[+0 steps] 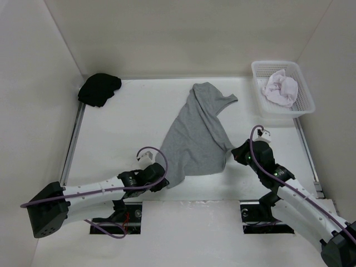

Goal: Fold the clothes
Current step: Flatten the tank top out

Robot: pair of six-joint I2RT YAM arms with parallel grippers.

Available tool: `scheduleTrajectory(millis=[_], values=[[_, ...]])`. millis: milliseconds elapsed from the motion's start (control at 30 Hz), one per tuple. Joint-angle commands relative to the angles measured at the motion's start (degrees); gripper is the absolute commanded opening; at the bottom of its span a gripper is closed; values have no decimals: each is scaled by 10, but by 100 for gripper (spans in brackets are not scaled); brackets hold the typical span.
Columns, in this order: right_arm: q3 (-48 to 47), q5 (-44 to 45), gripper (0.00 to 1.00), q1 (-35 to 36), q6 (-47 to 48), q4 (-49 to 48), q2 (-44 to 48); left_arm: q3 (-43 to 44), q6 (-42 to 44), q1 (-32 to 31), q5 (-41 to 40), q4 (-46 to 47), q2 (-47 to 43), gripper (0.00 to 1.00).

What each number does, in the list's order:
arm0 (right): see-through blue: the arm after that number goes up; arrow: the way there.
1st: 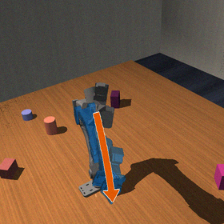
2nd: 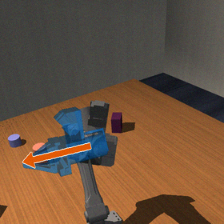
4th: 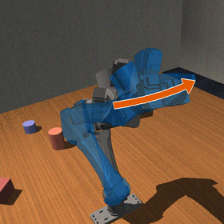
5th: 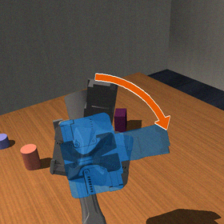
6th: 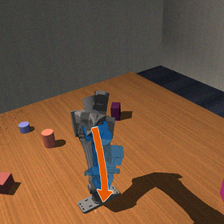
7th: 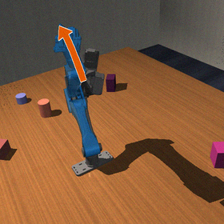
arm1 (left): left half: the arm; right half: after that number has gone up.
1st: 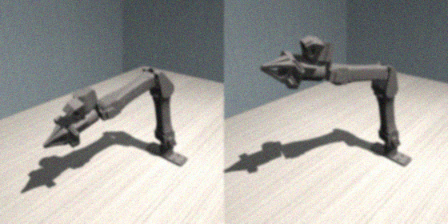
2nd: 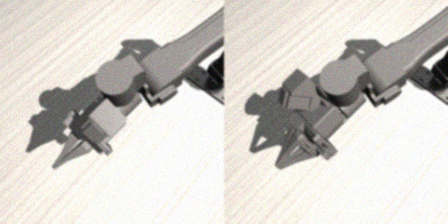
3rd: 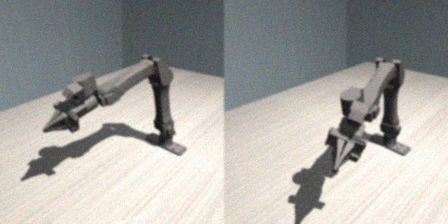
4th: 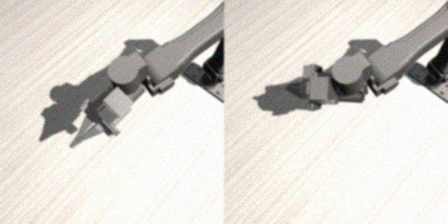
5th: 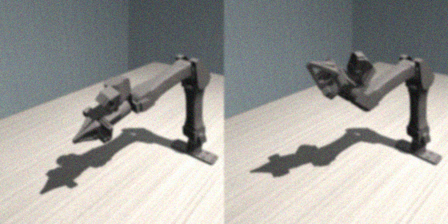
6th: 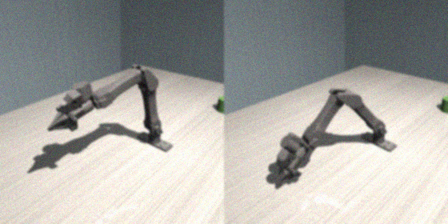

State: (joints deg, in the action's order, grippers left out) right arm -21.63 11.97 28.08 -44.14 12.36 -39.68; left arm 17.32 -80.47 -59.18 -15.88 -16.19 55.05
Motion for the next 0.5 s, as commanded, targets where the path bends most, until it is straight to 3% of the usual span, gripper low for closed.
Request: scheduleTrajectory(millis=[0, 133, 233, 467], values=[[-3, -2, 2, -3, 8, -30, 6, 9, 35, -5, -1, -17, -7, 3], [-24, 1, 0, 5, 9, -20, 35, 76, 121, 43, -34, -50, -86, 0], [-88, 22, 0, 32, 10, 28, 86, 175, 223, 118, -63, -66, -150, 0], [-310, 139, 0, 152, 55, 118, 110, 368, 334, 269, -7, 37, -185, 0]])
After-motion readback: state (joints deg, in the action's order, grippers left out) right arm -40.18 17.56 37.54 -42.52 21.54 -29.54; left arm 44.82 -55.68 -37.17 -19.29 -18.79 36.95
